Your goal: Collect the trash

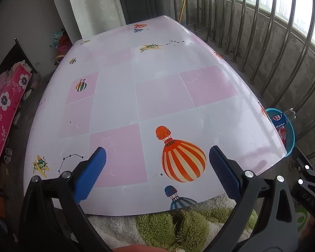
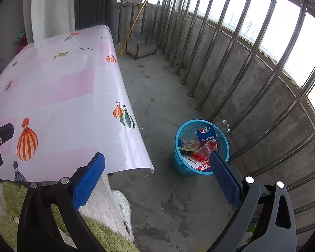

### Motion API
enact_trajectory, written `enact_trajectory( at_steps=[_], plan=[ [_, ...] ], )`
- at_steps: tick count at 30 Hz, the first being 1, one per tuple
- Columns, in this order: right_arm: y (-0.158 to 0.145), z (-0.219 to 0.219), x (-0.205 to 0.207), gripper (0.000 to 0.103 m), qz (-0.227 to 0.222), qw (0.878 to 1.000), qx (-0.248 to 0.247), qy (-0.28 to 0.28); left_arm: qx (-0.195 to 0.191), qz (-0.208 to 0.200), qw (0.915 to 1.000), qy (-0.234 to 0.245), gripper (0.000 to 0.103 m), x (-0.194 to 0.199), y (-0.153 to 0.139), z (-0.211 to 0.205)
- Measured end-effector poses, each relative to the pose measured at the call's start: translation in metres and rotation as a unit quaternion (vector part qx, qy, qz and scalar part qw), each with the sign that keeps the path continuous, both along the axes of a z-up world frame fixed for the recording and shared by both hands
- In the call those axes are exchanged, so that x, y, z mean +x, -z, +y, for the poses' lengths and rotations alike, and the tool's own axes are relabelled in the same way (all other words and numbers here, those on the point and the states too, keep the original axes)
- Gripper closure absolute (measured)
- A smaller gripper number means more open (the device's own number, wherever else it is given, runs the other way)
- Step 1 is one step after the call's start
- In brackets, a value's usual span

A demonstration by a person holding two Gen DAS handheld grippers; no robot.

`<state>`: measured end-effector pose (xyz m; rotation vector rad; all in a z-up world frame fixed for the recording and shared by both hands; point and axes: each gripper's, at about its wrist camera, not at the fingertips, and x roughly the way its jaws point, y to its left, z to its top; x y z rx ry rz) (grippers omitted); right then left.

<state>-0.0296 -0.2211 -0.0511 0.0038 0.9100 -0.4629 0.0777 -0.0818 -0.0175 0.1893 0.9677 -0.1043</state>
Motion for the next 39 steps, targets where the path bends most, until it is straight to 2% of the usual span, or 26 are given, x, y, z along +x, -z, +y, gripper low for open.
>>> enact_trajectory(
  at_steps=[39],
  plan=[
    [-0.0019, 0.0054, 0.0010, 0.006, -0.002, 1.000, -0.003, -0.004, -0.006, 0.006, 0.9999, -0.009, 0.009, -0.0024, 0.0061, 0.0023]
  ],
)
